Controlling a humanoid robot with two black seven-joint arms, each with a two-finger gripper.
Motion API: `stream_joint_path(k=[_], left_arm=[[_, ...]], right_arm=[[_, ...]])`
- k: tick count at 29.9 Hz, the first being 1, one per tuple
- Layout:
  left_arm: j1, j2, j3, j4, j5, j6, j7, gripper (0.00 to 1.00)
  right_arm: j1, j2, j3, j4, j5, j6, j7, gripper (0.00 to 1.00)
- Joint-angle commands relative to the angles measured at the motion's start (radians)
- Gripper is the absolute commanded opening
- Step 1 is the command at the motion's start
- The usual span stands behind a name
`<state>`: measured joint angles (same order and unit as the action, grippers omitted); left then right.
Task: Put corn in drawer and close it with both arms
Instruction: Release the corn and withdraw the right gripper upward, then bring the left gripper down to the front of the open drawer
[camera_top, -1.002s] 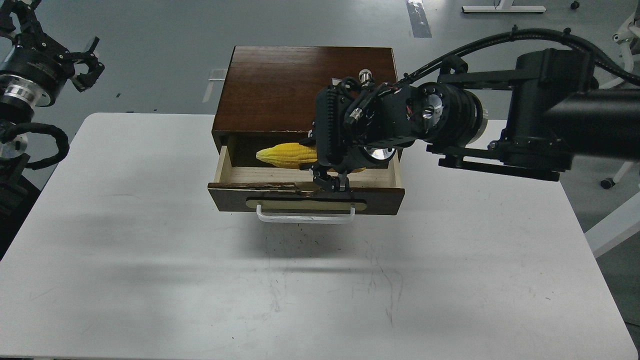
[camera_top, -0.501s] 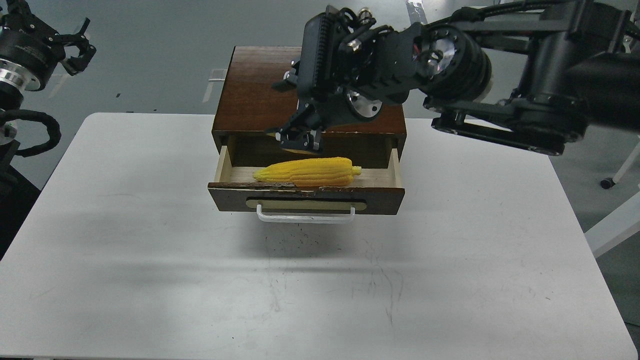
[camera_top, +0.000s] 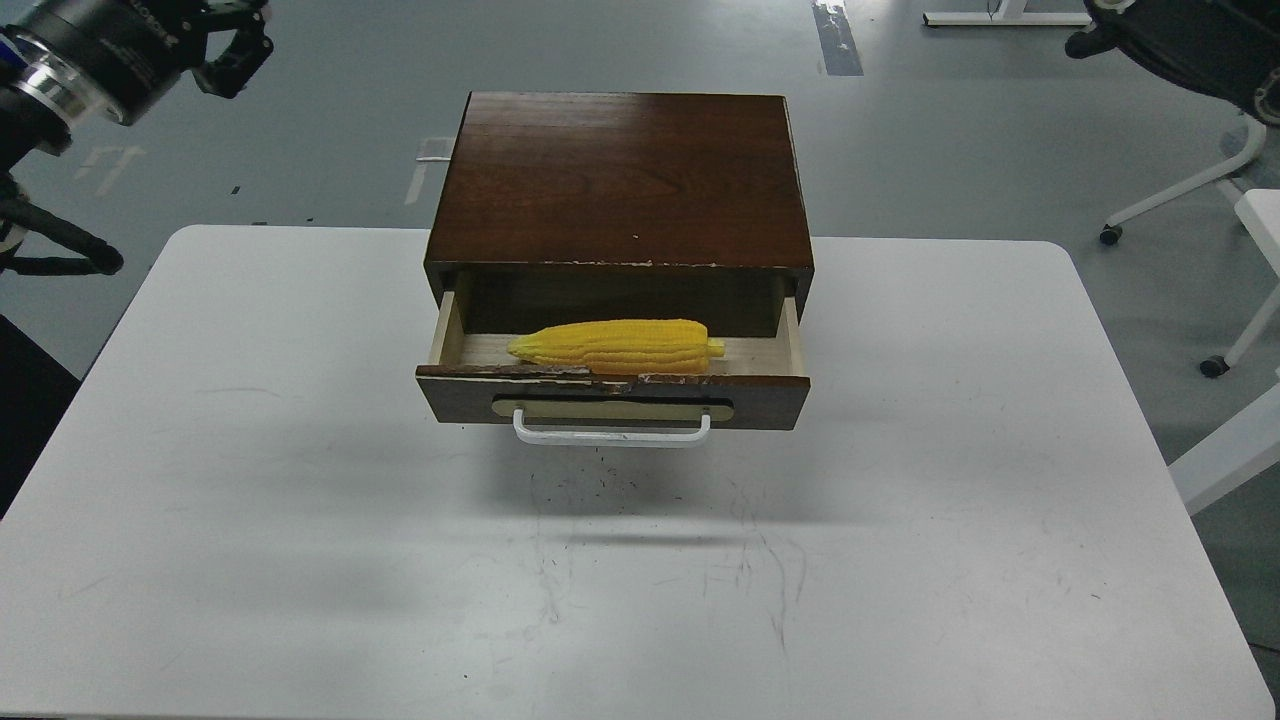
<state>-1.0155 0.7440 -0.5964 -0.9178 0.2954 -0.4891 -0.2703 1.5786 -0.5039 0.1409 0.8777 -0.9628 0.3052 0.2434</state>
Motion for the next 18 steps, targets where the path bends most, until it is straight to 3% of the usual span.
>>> stream_joint_path(k=[1,6,11,12,14,15,18], left_arm=[[-0.002,0.008,-0.016,-0.166,0.241,0.000,-0.004,0.71],[0.006,0.038,-0.011,-0.402,0.433,0.000,-0.026,0.68],[0.017,0.032,-0.002,-0.564,0.616,0.000,-0.070,0.40],[0.021,0.025,-0.002,-0.594,0.663,0.000,-0.082,0.25],[0.025,0.014,0.003,-0.627,0.732,0.000,-0.087,0.04],[0.026,0.009,0.015,-0.641,0.778,0.000,-0.086,0.00],[0.025,0.015,0.056,-0.682,0.864,0.000,-0.083,0.00]], right_arm=[[-0.073,-0.070,0.012,-0.038,0.317,-0.008,-0.006,1.00],[-0.156,-0.081,0.038,-0.216,0.693,0.005,-0.006,1.00],[-0.245,-0.073,0.083,-0.390,0.936,0.057,-0.006,1.00],[-0.268,-0.070,0.101,-0.417,0.958,0.090,-0.006,1.00],[-0.304,-0.070,0.133,-0.430,0.972,0.124,-0.004,1.00],[-0.330,-0.073,0.158,-0.430,0.973,0.138,-0.003,1.00],[-0.374,-0.084,0.212,-0.428,0.977,0.162,-0.006,1.00]])
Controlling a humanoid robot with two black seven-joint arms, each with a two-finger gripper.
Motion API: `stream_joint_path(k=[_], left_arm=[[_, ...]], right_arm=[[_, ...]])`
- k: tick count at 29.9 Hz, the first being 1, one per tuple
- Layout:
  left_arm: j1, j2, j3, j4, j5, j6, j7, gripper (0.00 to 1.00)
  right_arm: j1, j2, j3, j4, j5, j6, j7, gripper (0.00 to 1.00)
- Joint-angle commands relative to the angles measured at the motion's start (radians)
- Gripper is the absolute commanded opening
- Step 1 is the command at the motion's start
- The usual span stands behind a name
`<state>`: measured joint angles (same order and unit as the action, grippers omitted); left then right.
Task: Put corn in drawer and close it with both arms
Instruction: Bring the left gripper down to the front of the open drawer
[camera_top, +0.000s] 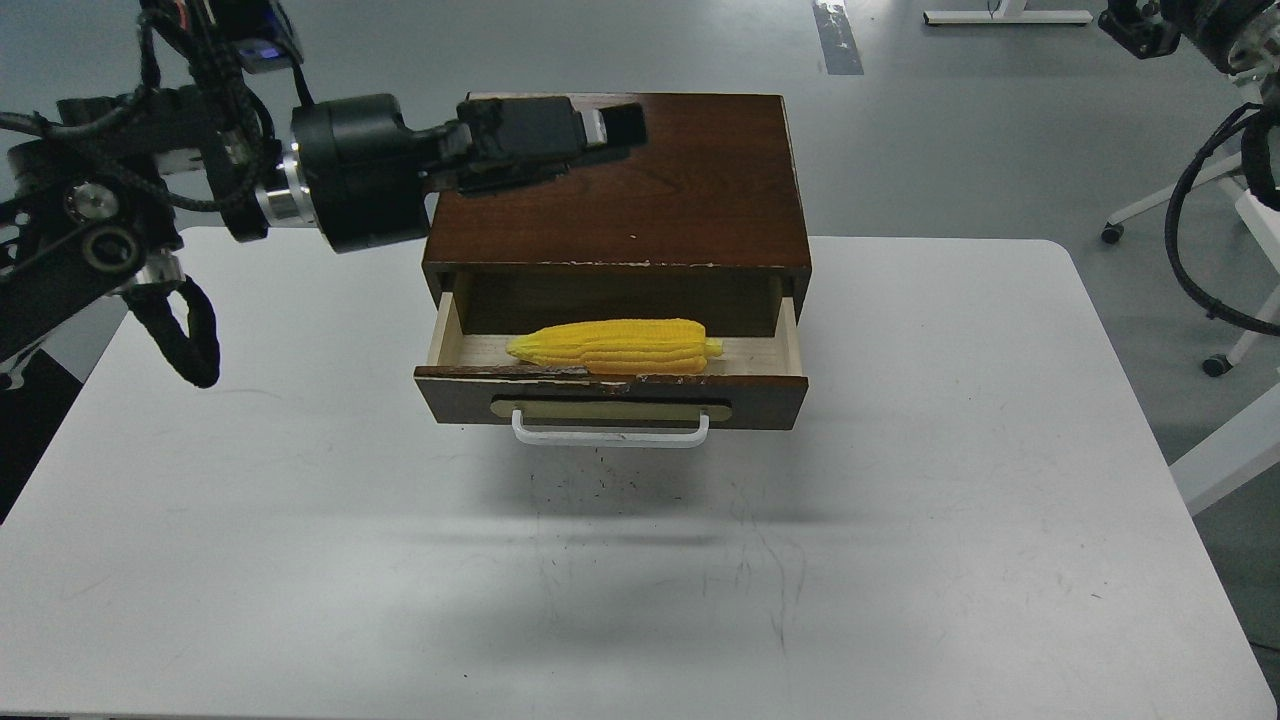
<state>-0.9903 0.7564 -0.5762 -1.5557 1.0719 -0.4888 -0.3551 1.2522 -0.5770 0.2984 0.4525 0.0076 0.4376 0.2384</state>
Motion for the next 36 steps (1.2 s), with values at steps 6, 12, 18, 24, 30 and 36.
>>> stream_joint_path(k=[6,12,18,24,30,36], left_arm=[[0.001,0.015,0.117,-0.127,0.350,0.000,0.021,0.00],[0.013,0.006,0.188,-0.133,0.416,0.000,0.016,0.00],[0.042,0.008,0.242,-0.141,0.551,0.000,0.018,0.00],[0.050,0.018,0.291,-0.132,0.816,0.000,0.016,0.00],[0.071,0.020,0.317,-0.130,0.859,0.000,0.016,0.00],[0.076,0.020,0.318,-0.130,0.890,0.000,0.016,0.00]], right_arm=[[-0.226,-0.029,0.180,-0.012,0.106,0.051,0.001,1.00],[-0.346,0.002,0.287,-0.008,0.158,0.051,0.010,1.00],[-0.396,0.078,0.409,-0.009,0.172,0.051,0.012,1.00],[-0.401,0.088,0.427,-0.012,0.173,0.051,0.015,1.00],[-0.401,0.088,0.432,-0.024,0.172,0.051,0.015,1.00],[-0.399,0.086,0.432,-0.034,0.172,0.051,0.015,1.00]])
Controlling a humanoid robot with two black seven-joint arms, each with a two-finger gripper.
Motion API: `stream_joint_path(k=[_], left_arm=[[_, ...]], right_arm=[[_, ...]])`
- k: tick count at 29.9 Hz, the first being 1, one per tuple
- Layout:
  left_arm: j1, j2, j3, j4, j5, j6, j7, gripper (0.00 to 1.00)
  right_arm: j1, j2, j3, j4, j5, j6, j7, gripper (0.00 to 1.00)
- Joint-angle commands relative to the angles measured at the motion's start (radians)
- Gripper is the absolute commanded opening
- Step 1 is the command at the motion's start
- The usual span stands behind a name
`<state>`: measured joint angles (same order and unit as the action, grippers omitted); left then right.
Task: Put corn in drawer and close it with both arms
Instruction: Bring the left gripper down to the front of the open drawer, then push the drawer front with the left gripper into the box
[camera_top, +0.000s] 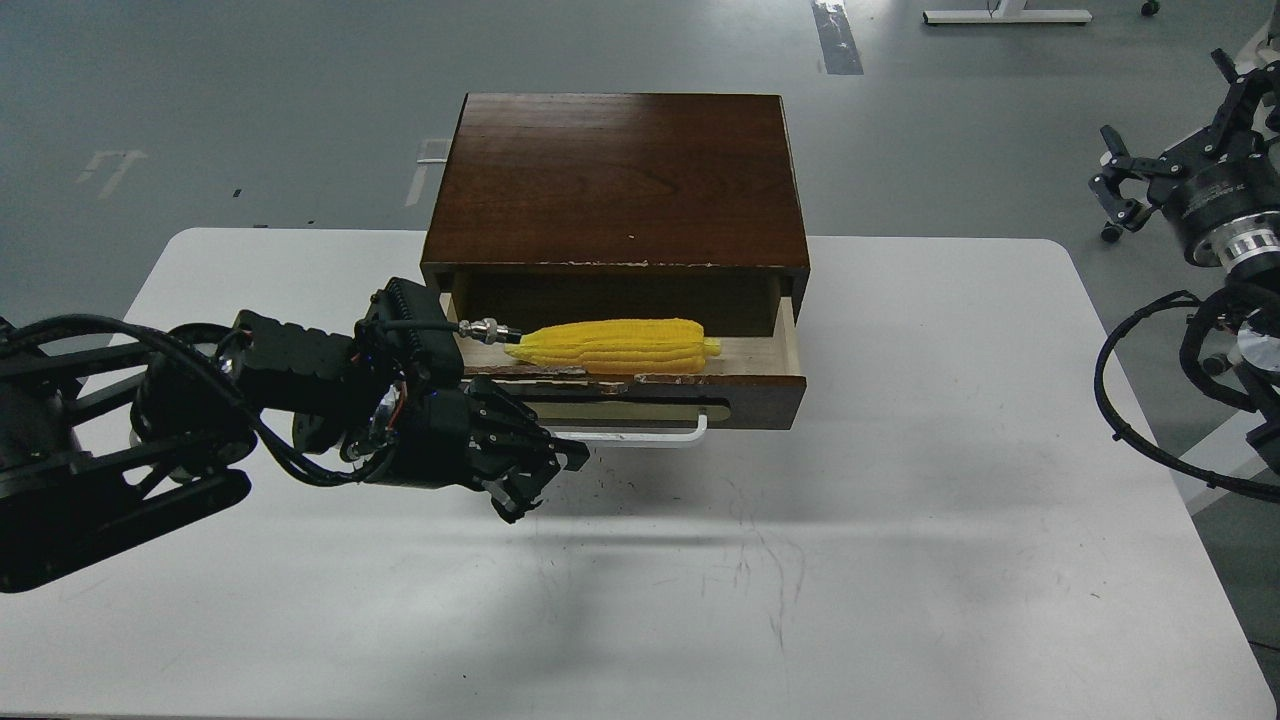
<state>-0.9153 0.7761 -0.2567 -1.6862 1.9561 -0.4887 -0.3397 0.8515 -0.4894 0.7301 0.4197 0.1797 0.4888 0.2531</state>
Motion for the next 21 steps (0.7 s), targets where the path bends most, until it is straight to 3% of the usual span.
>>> stream_joint_path(k=[1,21], left_arm=[[0.000,0.000,-0.001,0.005,0.009,0.000,0.001,0.00],[-0.002,-0.015,-0.004,0.109,0.030,0.000,0.004,0.00]], right_arm=[[0.001,-0.001,0.000,-0.001,0.000,0.000,0.000,1.00],[0.001,-0.003,-0.003,-0.001,0.000,0.000,0.000,1.00]])
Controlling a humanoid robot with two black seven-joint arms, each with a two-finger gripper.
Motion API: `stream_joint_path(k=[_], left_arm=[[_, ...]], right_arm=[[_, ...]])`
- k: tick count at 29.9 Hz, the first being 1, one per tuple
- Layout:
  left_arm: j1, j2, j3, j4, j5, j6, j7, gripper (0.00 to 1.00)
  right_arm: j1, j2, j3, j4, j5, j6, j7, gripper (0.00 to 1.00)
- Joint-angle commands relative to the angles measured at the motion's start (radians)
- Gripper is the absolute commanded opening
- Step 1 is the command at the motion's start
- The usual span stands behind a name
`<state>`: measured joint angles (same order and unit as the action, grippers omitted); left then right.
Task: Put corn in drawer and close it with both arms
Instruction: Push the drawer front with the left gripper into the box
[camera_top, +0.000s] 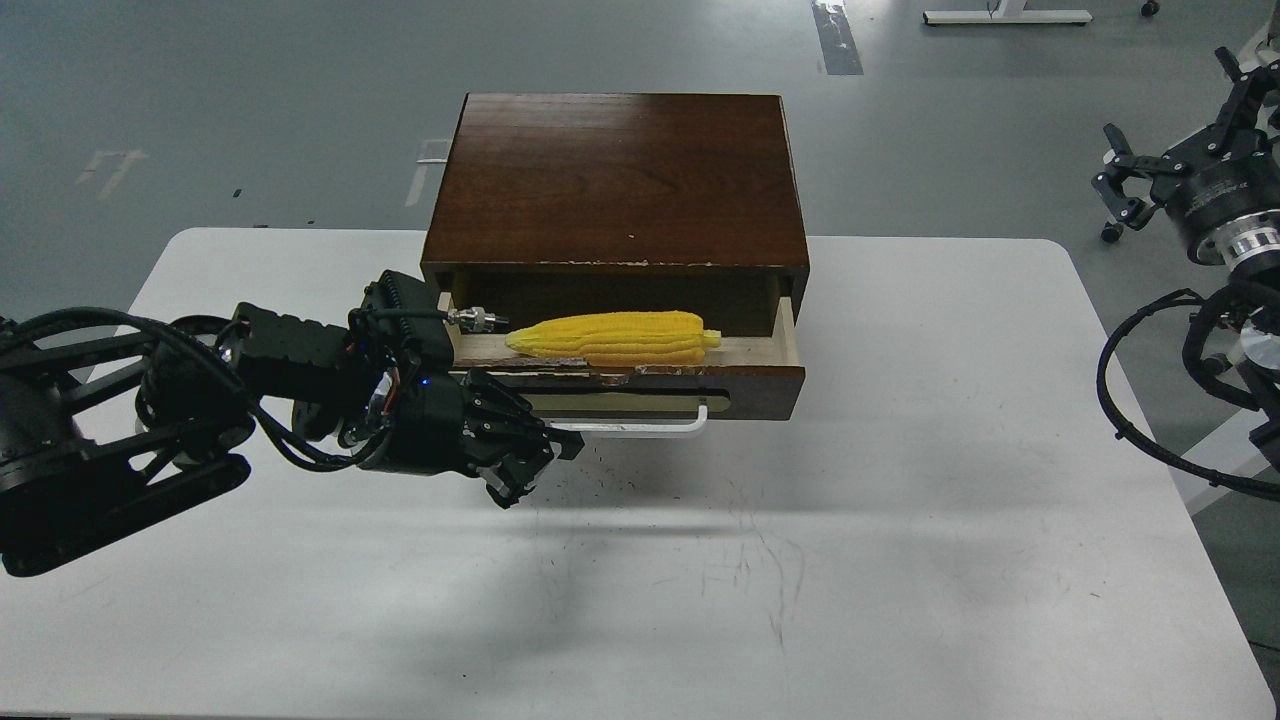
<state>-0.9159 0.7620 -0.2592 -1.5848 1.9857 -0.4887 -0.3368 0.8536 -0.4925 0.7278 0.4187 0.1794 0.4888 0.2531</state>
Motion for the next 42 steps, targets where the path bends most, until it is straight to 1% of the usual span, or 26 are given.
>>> stream_joint_path(k=[1,4,8,13,19,29,32,33,35,37,42], left_arm=[[-0.001,-0.003,-0.002,0.009,0.001,0.000,0.001,0.00],[-0.001,-0.006,-0.003,0.035,0.007,0.000,0.001,0.00],[-0.009,-0.006,-0.002,0.107,0.005,0.000,-0.002,0.00],[-0.009,-0.009,-0.003,0.138,0.005,0.000,-0.002,0.00],[-0.017,-0.046,-0.003,0.166,0.002,0.000,-0.001,0.00],[-0.017,-0.052,-0.002,0.148,0.002,0.000,-0.007,0.00],[-0.015,-0.047,0.000,0.140,0.002,0.000,-0.022,0.00],[-0.015,-0.044,0.000,0.129,0.002,0.000,-0.037,0.00],[-0.015,-0.041,0.000,0.114,0.002,0.000,-0.045,0.00],[-0.015,-0.036,0.000,0.092,0.002,0.000,-0.047,0.00],[-0.020,-0.038,0.000,0.086,0.002,0.000,-0.047,0.00]], right_arm=[[-0.001,0.002,-0.001,0.000,0.000,0.000,0.000,1.00],[-0.001,0.002,-0.001,0.000,0.000,0.000,0.000,1.00],[-0.002,0.002,-0.004,0.000,0.000,0.000,0.000,1.00],[-0.002,0.002,-0.002,0.000,0.000,0.000,0.000,1.00],[-0.002,0.002,-0.002,0.000,0.000,0.000,0.000,1.00],[-0.002,0.000,-0.002,-0.001,0.000,0.000,0.000,1.00],[-0.002,0.000,-0.002,-0.001,0.000,0.000,0.000,1.00],[-0.004,0.000,-0.002,-0.001,0.000,0.000,0.000,1.00],[-0.004,0.000,-0.002,-0.001,0.000,0.000,0.000,1.00],[-0.004,-0.001,-0.002,-0.001,0.000,0.000,0.000,1.00],[-0.004,-0.001,-0.004,-0.001,0.000,0.000,0.000,1.00]])
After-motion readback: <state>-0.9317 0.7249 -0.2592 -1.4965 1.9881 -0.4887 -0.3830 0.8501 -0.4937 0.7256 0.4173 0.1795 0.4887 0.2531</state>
